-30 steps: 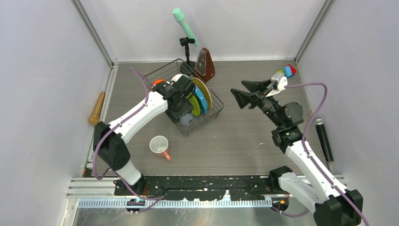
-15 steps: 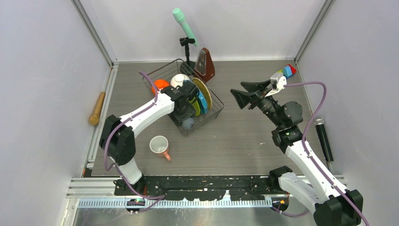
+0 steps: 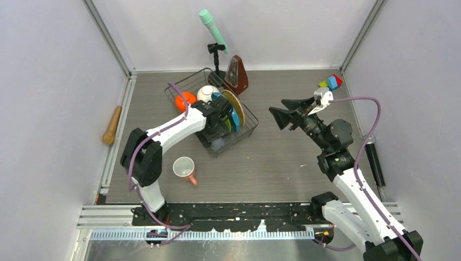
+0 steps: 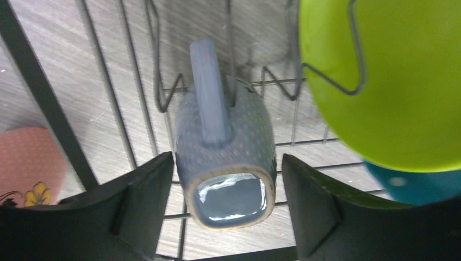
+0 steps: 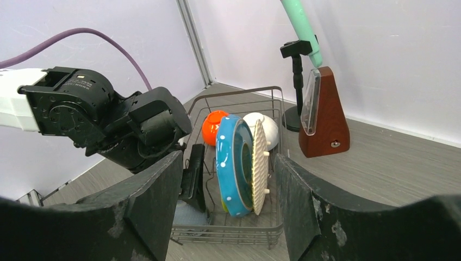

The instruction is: Load the mixed dishes into the dish rack

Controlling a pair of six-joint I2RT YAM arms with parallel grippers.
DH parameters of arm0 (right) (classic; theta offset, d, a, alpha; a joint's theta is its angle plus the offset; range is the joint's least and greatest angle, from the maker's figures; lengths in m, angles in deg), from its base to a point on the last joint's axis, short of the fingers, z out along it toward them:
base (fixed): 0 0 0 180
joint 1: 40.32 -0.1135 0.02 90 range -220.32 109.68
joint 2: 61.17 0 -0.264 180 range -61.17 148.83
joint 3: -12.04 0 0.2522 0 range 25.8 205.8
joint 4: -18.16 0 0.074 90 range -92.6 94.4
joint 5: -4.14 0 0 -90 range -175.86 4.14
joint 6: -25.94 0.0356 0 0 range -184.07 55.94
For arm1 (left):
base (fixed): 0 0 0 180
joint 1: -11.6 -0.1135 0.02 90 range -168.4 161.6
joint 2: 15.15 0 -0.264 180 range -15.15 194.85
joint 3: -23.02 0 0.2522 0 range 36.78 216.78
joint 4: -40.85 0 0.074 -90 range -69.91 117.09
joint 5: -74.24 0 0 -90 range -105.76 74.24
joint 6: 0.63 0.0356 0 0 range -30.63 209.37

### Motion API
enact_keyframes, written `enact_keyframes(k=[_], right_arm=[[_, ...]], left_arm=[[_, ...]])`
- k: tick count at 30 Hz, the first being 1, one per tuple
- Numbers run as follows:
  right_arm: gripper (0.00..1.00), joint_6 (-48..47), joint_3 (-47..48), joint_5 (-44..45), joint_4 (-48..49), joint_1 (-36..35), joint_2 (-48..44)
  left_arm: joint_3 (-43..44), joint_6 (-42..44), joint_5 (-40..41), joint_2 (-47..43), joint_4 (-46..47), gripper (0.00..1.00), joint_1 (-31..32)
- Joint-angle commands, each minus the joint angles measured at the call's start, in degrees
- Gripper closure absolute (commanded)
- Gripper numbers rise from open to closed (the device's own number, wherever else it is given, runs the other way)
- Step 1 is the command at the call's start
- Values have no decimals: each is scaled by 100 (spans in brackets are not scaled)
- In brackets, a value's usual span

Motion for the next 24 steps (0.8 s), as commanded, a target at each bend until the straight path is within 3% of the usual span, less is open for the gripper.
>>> enact_keyframes(k=[1,3,6,15,19,22,24], right_arm=[[32,-129,348,146,-340,-6,-252],[31,-153,394,192,-525,-5,-312],[31,-158,431,245,-703,-9,-370],[31,-49,509,235,-1064,-4,-383],[31,272,768,213,-1515,-9,-214],[28,642,1122,635,-2238,-15,-114],[26,850,1296,840,-2688,-13,-66]], left_arm=[[137,93,316,-226,-114,18,24],[173,94,324,-353,-177,8,24],[173,73,208,-579,-149,1,26],[641,339,449,-1355,-784,0,12],[580,1168,572,-2018,-1120,9,-161],[241,2404,-312,-2480,-1216,10,-699],[-123,2658,-501,-2771,-1394,10,-884]])
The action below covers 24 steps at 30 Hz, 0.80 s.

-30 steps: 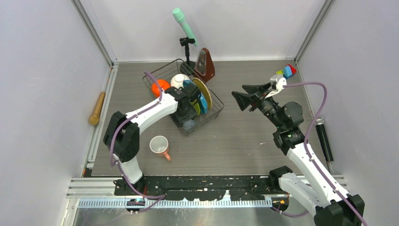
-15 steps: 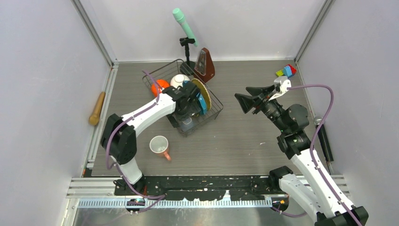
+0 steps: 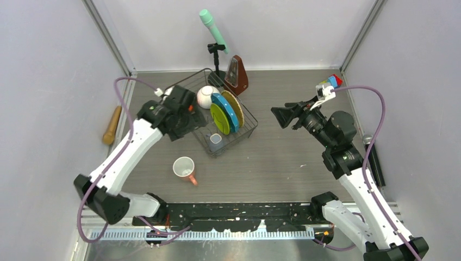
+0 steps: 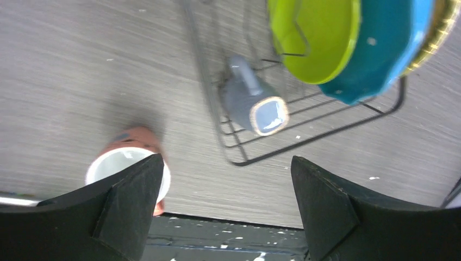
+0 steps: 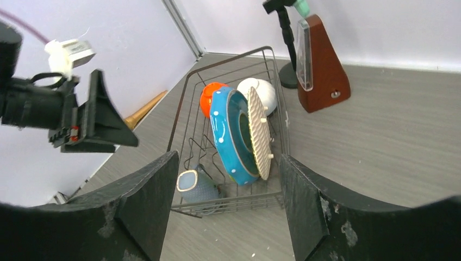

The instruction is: Load the mixed dishes into the dish rack

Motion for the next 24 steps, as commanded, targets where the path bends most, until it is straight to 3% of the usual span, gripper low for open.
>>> enact_keyframes(k=[1,10,24], right_arm=[[26,555,622,528,-941,-6,61],[26,1051,718,786,-1534,-6,110],[27,1285,276,602,-1081,-7,-186]], left_arm=[[-623,1113,-509,-628,-663,11,-514],[-1664,761,-788,-1017,-741,14,-629],[-2993,446,-983,-1254,-329,34,-1129]])
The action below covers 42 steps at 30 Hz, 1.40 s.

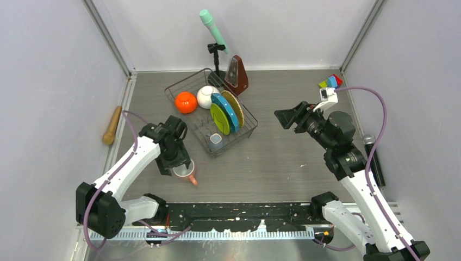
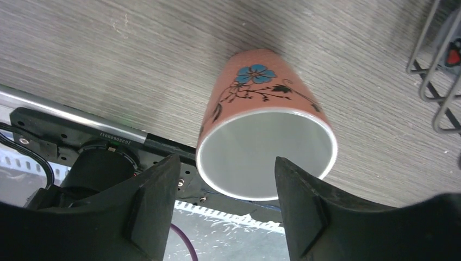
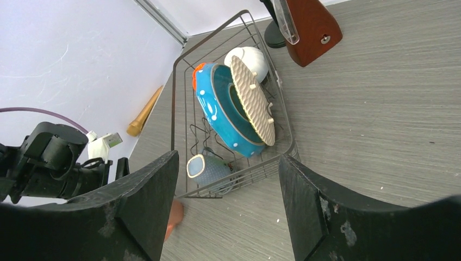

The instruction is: Load the mixed dishes into the dish rack

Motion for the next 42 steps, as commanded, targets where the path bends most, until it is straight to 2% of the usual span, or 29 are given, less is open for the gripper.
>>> enact_keyframes(k=[1,4,6,9,10,17,22,27,30,33,36,42], right_arm=[[27,173,-137,-40,366,-6,-146],[27,232,-215,-46,474,-6,-169],[28,316,-208,-91,493,-6,-109],[28,362,-94,-211,353,-6,72],[28,362,-33,-306,284,-6,113],[27,564,179,-831,164,-11,463],[27,839,268,-1138,439,-195,779],[24,1002,471,-830,843,-1004,1248],[12,1308,730,-502,972,-1460,1585],[9,2222,773,-390,1808,-1734,1969],[8,2733,664,-511,2908,-1926,2194],[3,3703,443,-275,4128,-2060,2351]], left_arm=[[-243,-207,-114,-201,263,37,-98],[-471,-281,-184,-190,478,48,-110],[-628,-312,-282,-159,672,63,-120],[-698,-306,-233,-115,834,98,-125],[-627,-300,-167,-109,743,100,-128],[451,157,390,-503,-96,100,-184],[1263,695,-307,-599,-329,100,-401],[2079,990,-1351,-578,-209,100,-559],[2510,1022,-1974,-527,33,100,-660],[2637,882,-2786,-488,734,100,-798],[2424,354,-3867,-463,1773,100,-937],[1529,-1496,-4822,-606,4790,100,-990]])
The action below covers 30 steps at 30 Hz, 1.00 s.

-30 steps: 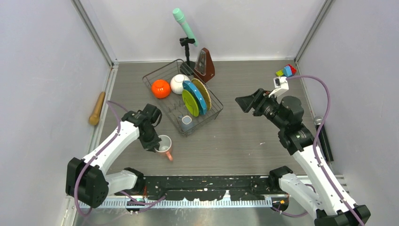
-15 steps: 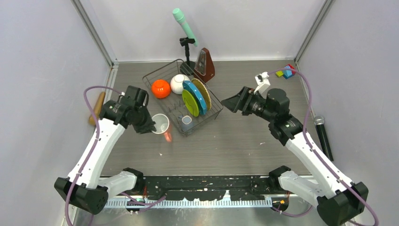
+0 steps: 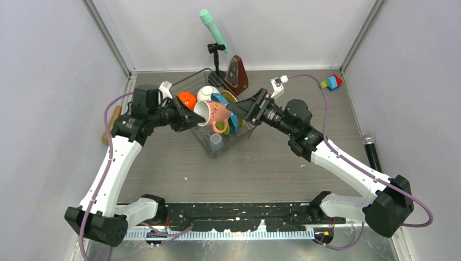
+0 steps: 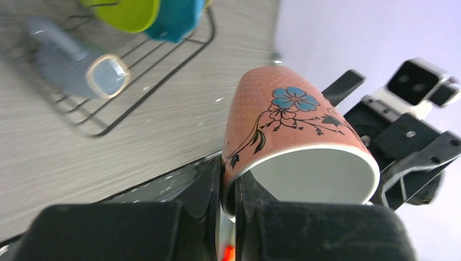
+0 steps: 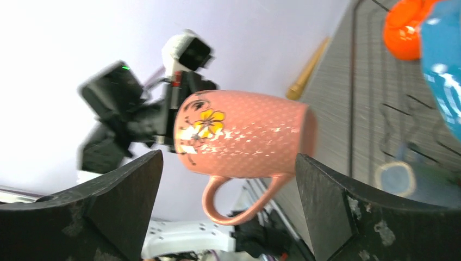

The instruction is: Load the mixed dishes into the dish rack

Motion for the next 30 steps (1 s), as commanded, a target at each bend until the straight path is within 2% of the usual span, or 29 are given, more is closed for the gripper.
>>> enact_keyframes(k=[1,5,9,13,16,19,24,30], right_arm=[[1,1040,-129,370,1557,-46,-21],[0,1717,-114,427,1378,72,-8],[0,2256,-85,187,1464,251,49],[0,2333,-77,23,1123,726,-122],[0,2479,-78,-311,1191,1041,-132],[0,2694,91,-637,1385,1063,23],[0,3138,287,-1101,1851,1038,375],[0,3202,476,-1235,1980,866,593]], left_arm=[[-335,-1470,-1239,-159,2897,100,-42],[-249,-1550,-1362,-44,3140,100,-46],[-422,-1989,-1604,46,3842,100,-45],[-307,-1824,-1458,61,3565,100,-50],[-306,-1883,-1584,133,3701,100,-50],[-284,-2017,-1838,254,4011,100,-50],[-21,-1882,-1998,366,3993,100,-43],[32,-1915,-2095,518,3989,100,91]])
